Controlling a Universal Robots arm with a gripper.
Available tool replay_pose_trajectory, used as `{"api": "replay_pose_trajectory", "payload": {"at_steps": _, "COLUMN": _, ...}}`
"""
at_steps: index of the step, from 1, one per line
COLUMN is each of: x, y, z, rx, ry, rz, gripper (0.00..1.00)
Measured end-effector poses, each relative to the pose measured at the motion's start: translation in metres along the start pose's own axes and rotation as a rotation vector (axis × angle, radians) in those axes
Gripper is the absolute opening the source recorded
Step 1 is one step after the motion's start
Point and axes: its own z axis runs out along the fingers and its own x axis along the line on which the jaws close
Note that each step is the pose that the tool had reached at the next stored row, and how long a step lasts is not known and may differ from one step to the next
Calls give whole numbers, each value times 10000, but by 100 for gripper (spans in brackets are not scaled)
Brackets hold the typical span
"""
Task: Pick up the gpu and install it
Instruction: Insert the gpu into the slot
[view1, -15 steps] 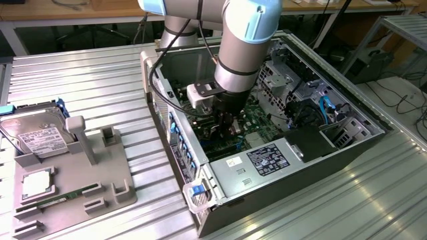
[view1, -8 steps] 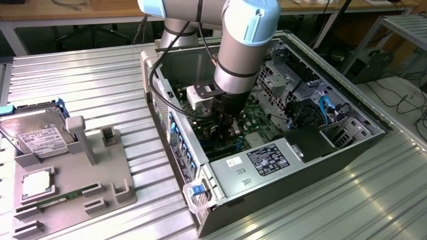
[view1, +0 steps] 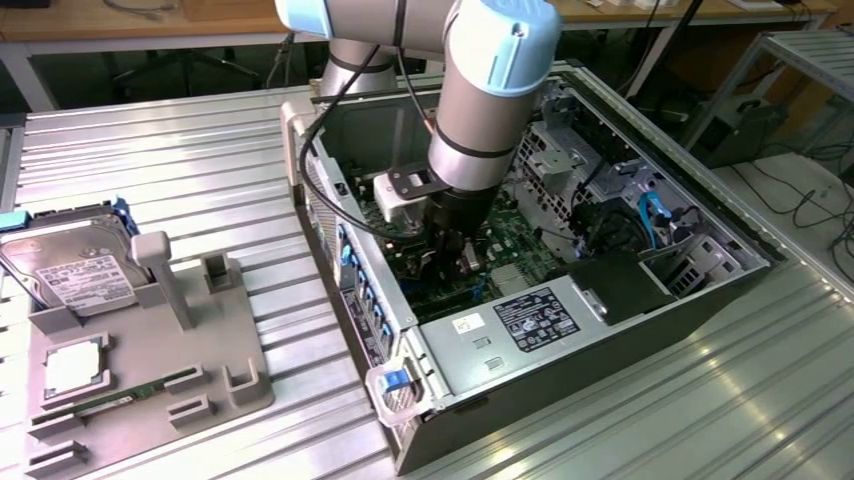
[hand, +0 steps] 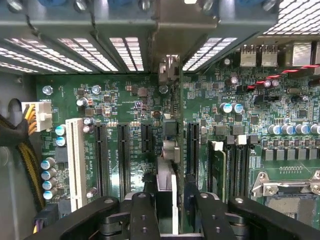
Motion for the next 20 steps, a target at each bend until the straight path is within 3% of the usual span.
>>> {"api": "replay_pose_trajectory", "payload": {"at_steps": 2, "x": -1, "y": -1, "z": -45, "rx": 6, "ry": 1, "rz": -1, "gripper": 35}}
{"api": "replay_pose_trajectory", "payload": {"at_steps": 15, "x": -24, "y": -11, "z": -633, "rx": 53, "ry": 24, "rz": -3, "gripper": 35}}
{"api": "replay_pose_trajectory", "payload": {"at_steps": 19, "x": -28, "y": -12, "z": -662, "rx": 66, "ry": 29, "rz": -4, "gripper": 34}}
{"api": "replay_pose_trajectory", "payload": {"at_steps": 20, "x": -28, "y": -12, "z": -662, "rx": 66, "ry": 29, "rz": -4, "gripper": 27}}
